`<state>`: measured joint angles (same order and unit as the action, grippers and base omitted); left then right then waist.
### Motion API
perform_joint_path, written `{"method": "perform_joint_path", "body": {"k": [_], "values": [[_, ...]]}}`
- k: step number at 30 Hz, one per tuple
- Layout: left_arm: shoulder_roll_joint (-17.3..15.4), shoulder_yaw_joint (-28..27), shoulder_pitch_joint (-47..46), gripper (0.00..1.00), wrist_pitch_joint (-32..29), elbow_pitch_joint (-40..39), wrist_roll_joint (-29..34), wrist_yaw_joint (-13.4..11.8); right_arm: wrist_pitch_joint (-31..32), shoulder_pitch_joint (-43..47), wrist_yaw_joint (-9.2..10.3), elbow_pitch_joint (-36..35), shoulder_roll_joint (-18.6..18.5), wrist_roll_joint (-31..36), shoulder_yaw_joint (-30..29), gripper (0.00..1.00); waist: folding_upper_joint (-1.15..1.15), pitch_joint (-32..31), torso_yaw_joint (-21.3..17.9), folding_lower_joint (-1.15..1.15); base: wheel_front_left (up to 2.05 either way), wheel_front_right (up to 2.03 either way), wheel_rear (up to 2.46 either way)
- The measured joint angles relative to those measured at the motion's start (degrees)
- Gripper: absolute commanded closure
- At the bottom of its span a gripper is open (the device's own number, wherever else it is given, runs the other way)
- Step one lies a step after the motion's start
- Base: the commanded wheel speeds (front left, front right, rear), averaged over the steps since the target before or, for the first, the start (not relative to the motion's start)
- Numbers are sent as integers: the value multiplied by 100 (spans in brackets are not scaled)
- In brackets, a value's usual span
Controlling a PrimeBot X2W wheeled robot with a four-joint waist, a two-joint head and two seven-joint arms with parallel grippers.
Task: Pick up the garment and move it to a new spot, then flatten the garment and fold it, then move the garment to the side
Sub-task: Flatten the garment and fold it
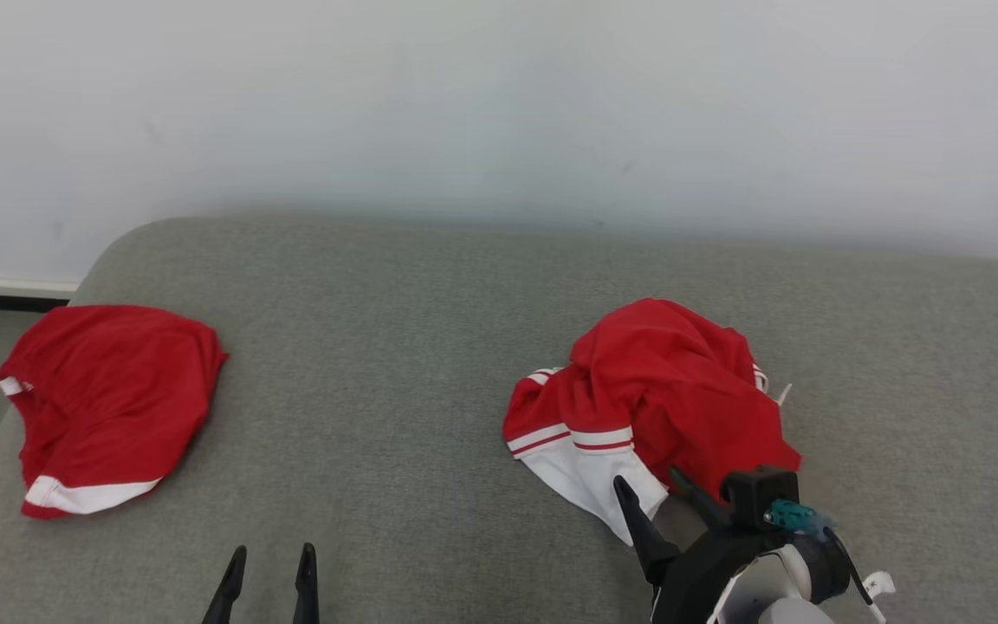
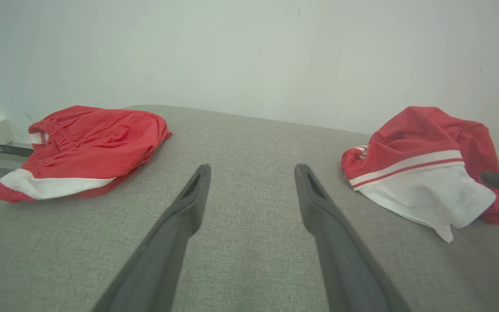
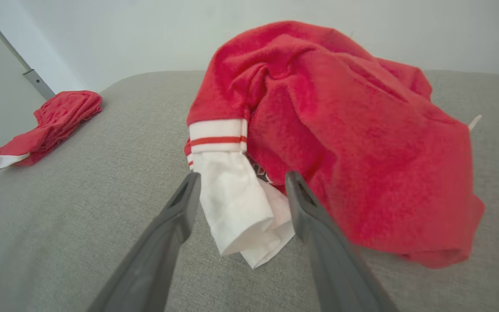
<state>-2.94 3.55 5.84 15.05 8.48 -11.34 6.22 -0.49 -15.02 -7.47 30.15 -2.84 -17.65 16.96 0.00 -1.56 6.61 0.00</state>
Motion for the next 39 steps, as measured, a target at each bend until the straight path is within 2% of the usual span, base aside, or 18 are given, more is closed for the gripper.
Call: {"method": "perform_joint_path", "body": {"k": [6,12,13,14,15,21,26,30,35,39], "values": [[0,78,3,0,0,44,-41,8,-3,-466,0,781,3,-422,160,0,0,15,237,0,0,0,0],[0,109,9,0,0,43,-41,9,-94,-860,0,1358,0,-779,565,0,0,43,462,0,0,0,0],[0,113,10,0,0,42,-41,9,-115,-904,0,1427,0,-815,633,25,0,46,487,0,0,0,0],[0,109,11,0,0,38,-41,9,-160,-959,0,1491,0,-837,699,84,0,49,506,0,0,0,0],[0,114,12,0,0,37,-41,8,-230,-1014,0,1517,0,-875,758,100,0,51,521,0,0,0,0],[0,76,33,0,0,16,-79,-18,-655,-1328,0,1326,-9,-1187,1181,100,0,23,471,0,0,0,0],[2,48,55,0,0,-20,-130,-60,-946,-2006,0,528,-5,-1664,1689,100,0,-30,316,0,0,0,0],[0,37,68,0,0,-44,-130,-68,-1103,-2648,0,-38,-2,-1968,1849,100,0,-54,185,0,0,0,0],[1,30,64,0,0,-70,-135,-70,-1272,-3191,0,-561,4,-2458,1742,100,0,-75,77,0,0,0,0],[0,48,62,0,0,-97,-149,-96,-1318,-3126,0,-155,2,-2377,1281,100,0,-66,33,0,0,0,0]]}}
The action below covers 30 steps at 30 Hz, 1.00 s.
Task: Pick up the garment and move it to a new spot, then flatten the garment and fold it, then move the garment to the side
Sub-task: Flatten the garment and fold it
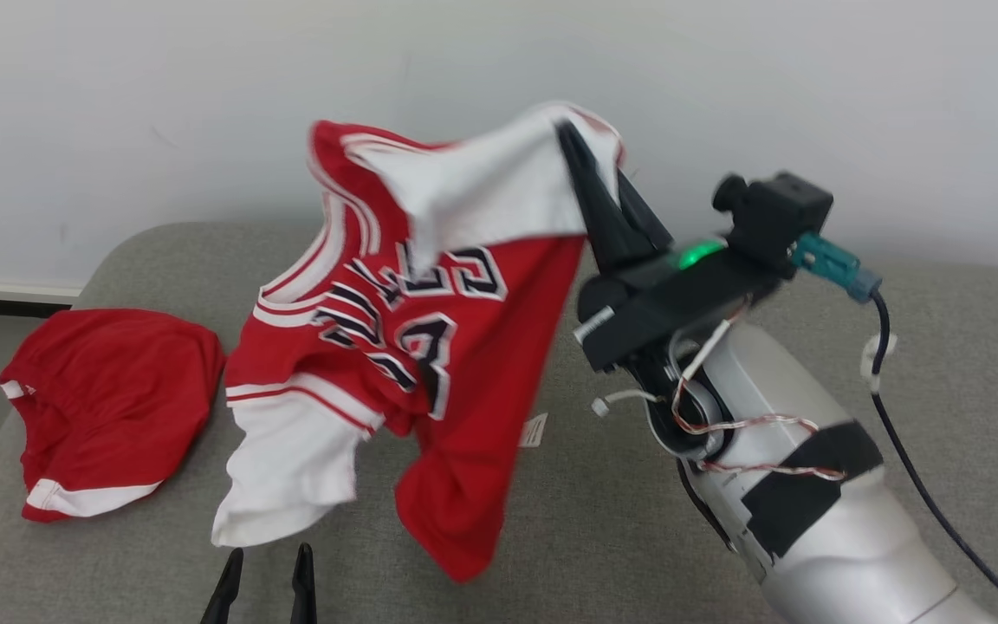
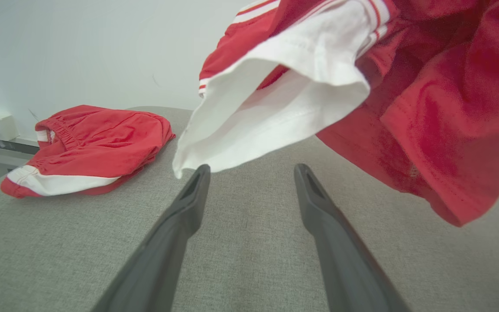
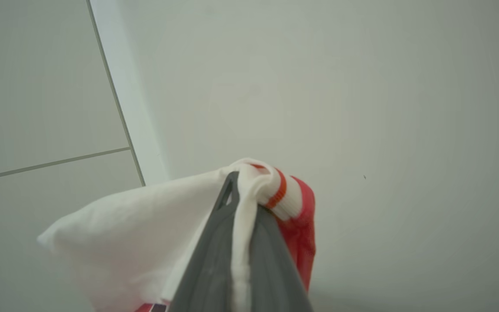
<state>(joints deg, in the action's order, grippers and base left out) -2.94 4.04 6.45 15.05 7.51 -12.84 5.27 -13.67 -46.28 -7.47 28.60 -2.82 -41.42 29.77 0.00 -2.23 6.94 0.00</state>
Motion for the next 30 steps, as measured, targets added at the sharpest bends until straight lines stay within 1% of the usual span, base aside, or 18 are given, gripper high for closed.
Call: {"method": "perform_joint_path", "body": {"k": [5,8,10,13,14,15,16,18,21,23,27,30], "values": [[1,32,-4,0,0,-5,-43,-24,-8,703,0,1068,1,243,-666,100,0,72,-49,0,0,0,0],[1,45,-8,0,0,-9,-66,-31,-77,1016,0,1642,-2,424,-1273,100,0,117,-94,0,0,0,0],[1,51,-13,0,0,-11,-66,-31,-107,1162,0,1904,-8,581,-1638,100,0,140,-132,0,0,0,0],[1,38,-34,0,0,-16,-64,-32,-126,1363,0,2019,3,758,-2129,100,0,163,-200,0,0,0,0],[1,26,-37,0,0,-16,-63,-31,-130,1415,0,1987,7,838,-2341,95,0,169,-223,0,0,0,0],[0,26,-42,0,0,-16,-62,-31,-132,1477,0,1933,0,954,-2555,57,0,173,-245,0,0,0,0],[1,31,-55,0,0,-14,-56,-27,-133,1552,0,1887,-3,1057,-2765,56,0,176,-264,0,0,0,0],[1,38,-69,0,0,-11,-45,-24,-132,1742,0,1791,7,1216,-3273,0,0,176,-294,0,0,0,0],[1,69,-83,0,0,-3,-45,-21,-135,2029,0,1716,-7,1266,-3889,0,0,161,-307,0,0,0,0],[2,93,-89,0,0,-2,-45,-21,-146,2181,0,1762,-10,1279,-4107,0,0,155,-303,0,0,0,0],[1,123,-92,0,0,8,-49,-16,-145,2471,0,2097,0,1304,-4108,0,0,141,-287,1,0,0,0],[1,113,-90,0,0,5,-56,-22,-73,2627,0,2148,0,1583,-4073,0,0,131,-285,1,0,0,0]]}}
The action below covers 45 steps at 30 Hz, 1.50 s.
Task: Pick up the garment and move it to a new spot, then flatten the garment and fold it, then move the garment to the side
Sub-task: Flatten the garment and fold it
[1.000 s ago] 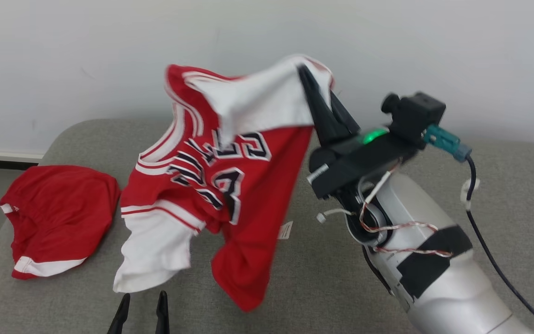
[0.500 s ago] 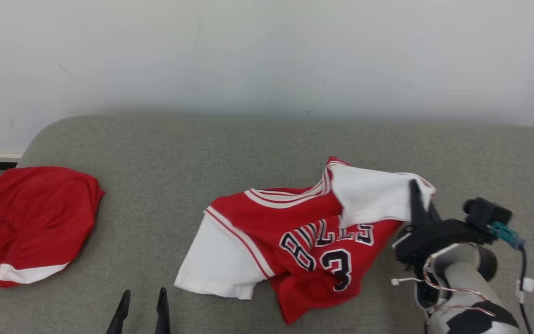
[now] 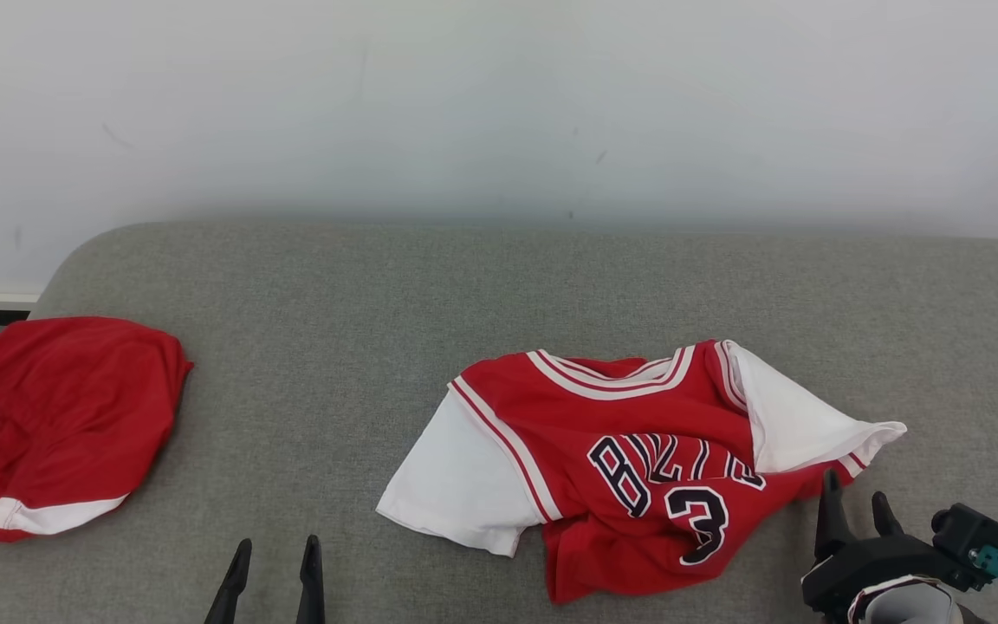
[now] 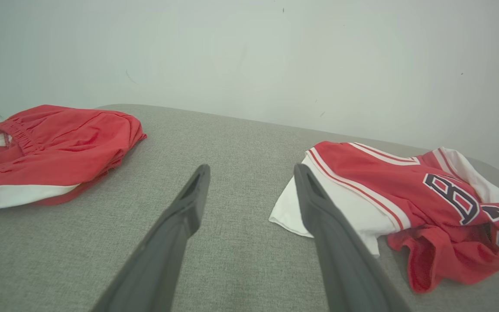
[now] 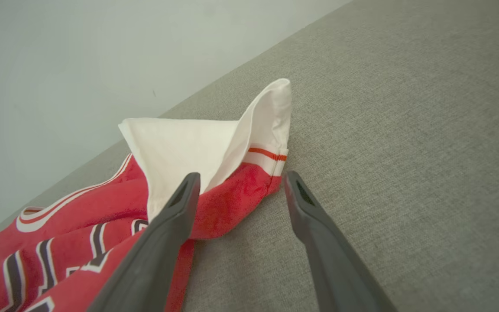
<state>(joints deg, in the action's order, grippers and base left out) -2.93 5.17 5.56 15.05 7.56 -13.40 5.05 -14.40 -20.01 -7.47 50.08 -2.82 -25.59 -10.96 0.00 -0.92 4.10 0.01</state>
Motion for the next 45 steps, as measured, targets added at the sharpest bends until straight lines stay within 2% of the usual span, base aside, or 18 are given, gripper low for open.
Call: {"method": "perform_joint_path", "body": {"k": [3,7,14,15,18,25,29,35,36,37,38,42,45], "values": [[0,-31,13,0,0,-7,-7,-7,185,103,0,-186,-1,447,-9,0,0,-8,-21,0,0,0,0],[0,-43,37,0,0,-12,-5,-9,683,105,0,-782,-3,1112,64,0,0,-34,-41,0,0,0,0],[1,70,34,0,0,-4,-3,-2,2193,-337,0,-1863,-2,2019,469,0,0,-28,1,0,0,0,0],[0,143,28,0,0,7,4,1,2652,-485,0,-1937,-3,2313,491,0,0,-10,50,0,0,0,0],[1,236,9,0,0,48,31,42,3356,-715,0,-1815,-4,2753,506,0,0,30,151,-1,0,0,0],[1,379,-66,0,0,60,45,57,4066,-1227,0,-1481,-107,3644,481,0,0,176,429,-1,0,0,0],[1,459,-143,0,0,58,25,86,4261,-1447,0,-1237,-248,3947,316,0,0,326,626,-1,0,0,0],[0,513,-221,0,0,47,9,85,4209,-1571,0,-880,-396,4161,78,0,0,574,879,-1,0,0,0],[0,512,-234,0,0,43,7,85,4200,-1595,0,-828,-416,4206,56,4,0,618,907,-1,0,0,0],[0,513,-252,0,0,36,2,85,4141,-1619,0,-800,-424,4245,15,58,1,661,933,-2,0,0,0],[0,510,-272,0,0,30,2,85,4072,-1656,0,-793,-427,4289,-21,100,1,702,956,-2,0,0,0],[1,478,-355,0,0,8,-15,62,3765,-1896,0,-824,-327,4248,21,100,0,847,1001,-2,0,0,0],[0,444,-366,0,0,15,-15,48,3637,-2076,0,-903,-159,4008,350,100,1,881,974,-2,0,0,0]]}}
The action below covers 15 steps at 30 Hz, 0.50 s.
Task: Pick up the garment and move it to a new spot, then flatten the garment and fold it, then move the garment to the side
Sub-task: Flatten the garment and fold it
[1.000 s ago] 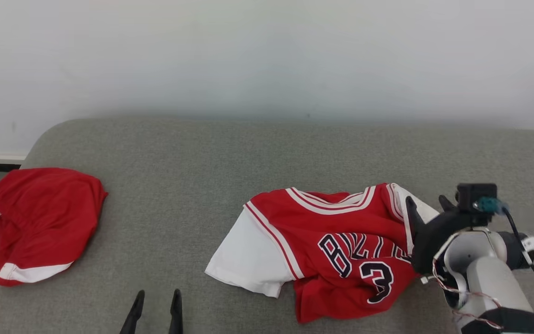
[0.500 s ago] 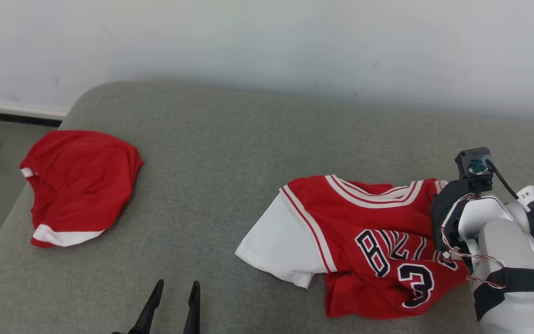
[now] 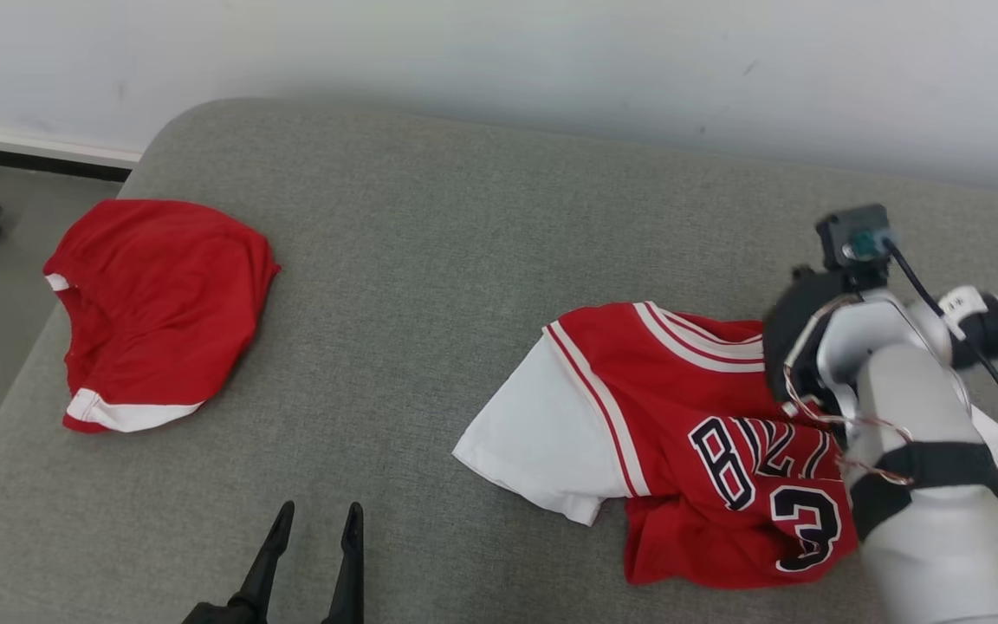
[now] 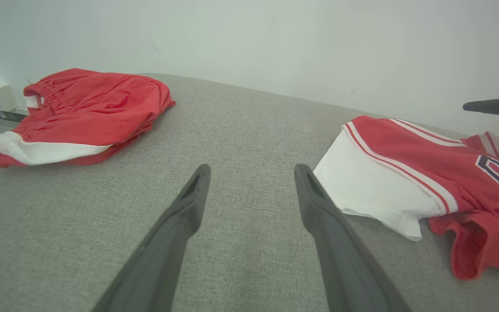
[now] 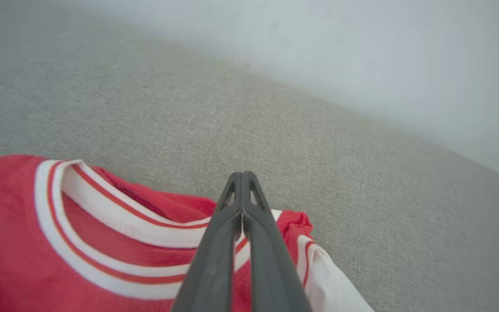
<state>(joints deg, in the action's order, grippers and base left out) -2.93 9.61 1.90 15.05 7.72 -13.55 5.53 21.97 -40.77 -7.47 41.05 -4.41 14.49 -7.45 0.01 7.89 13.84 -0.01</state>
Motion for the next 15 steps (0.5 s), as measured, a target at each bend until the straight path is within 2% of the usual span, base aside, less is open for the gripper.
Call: {"method": "perform_joint_path", "body": {"k": [4,11,12,13,14,15], "values": [[2,-31,-10,0,0,15,-19,-18,80,-282,0,-157,34,-224,536,100,0,-62,-97,0,0,0,0],[1,-23,-8,0,0,25,-24,-34,341,-55,0,-267,-179,-417,610,100,0,-185,-183,1,0,0,0],[1,-24,-8,0,0,24,-24,-47,352,-8,0,-289,-191,-431,608,76,0,-189,-197,1,0,0,0],[1,-29,-8,0,0,23,-24,-46,359,36,0,-312,-200,-430,605,34,-1,-190,-210,1,0,0,0],[1,-35,-8,0,0,21,-23,-46,374,80,0,-333,-212,-427,587,0,-1,-189,-220,2,0,0,0],[1,-41,-7,0,0,19,-23,-46,374,121,0,-355,-232,-415,560,0,-1,-185,-228,1,0,0,0]]}}
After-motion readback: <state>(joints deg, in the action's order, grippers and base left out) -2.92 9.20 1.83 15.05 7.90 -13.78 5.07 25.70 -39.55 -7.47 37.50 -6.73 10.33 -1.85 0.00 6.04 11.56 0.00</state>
